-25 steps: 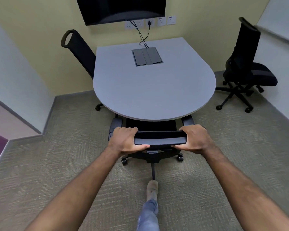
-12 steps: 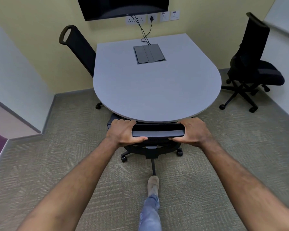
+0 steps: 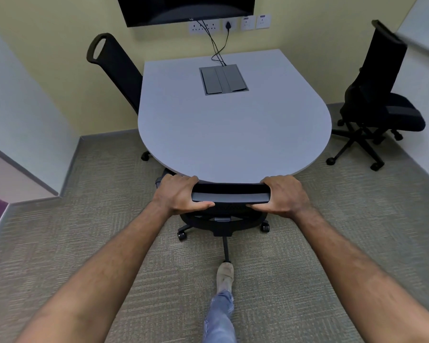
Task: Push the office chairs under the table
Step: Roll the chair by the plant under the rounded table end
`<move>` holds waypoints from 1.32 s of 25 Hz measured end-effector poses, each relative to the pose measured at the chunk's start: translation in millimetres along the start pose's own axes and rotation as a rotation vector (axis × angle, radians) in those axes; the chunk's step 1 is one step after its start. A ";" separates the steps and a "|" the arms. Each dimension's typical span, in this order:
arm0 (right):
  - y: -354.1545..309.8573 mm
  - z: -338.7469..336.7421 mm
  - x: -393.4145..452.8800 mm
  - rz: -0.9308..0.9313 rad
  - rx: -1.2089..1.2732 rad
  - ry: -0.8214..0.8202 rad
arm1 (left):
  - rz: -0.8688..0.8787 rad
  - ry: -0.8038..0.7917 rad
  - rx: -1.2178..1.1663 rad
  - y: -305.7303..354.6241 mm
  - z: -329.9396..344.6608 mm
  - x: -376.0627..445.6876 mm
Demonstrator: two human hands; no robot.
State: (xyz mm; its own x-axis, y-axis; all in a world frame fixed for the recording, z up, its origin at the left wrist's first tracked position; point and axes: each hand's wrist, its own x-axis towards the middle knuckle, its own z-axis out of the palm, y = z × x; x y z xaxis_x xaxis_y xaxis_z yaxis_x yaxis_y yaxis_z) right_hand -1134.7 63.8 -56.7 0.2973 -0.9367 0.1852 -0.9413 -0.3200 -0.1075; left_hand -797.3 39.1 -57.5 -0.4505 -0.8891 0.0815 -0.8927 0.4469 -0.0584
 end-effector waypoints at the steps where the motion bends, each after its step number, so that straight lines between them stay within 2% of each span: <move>1: -1.6 1.0 2.2 0.000 -0.005 0.008 | 0.003 -0.002 -0.001 -3.8 0.9 1.7; 16: -35.6 13.7 24.0 0.005 -0.063 0.034 | 0.048 -0.008 0.001 -53.8 6.0 6.0; 24: -54.7 18.7 30.9 0.025 -0.094 -0.011 | 0.071 -0.003 -0.019 -72.9 3.7 2.5; 33: -54.4 20.3 26.9 0.023 -0.083 -0.009 | 0.097 0.046 -0.032 -69.9 3.8 -2.6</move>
State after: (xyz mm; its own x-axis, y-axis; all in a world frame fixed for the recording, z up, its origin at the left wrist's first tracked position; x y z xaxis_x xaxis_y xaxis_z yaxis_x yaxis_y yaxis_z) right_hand -1072.3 53.2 -65.6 0.2769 -0.9449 0.1747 -0.9577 -0.2861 -0.0298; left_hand -733.6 9.9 -57.4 -0.5343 -0.8364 0.1226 -0.8446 0.5342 -0.0363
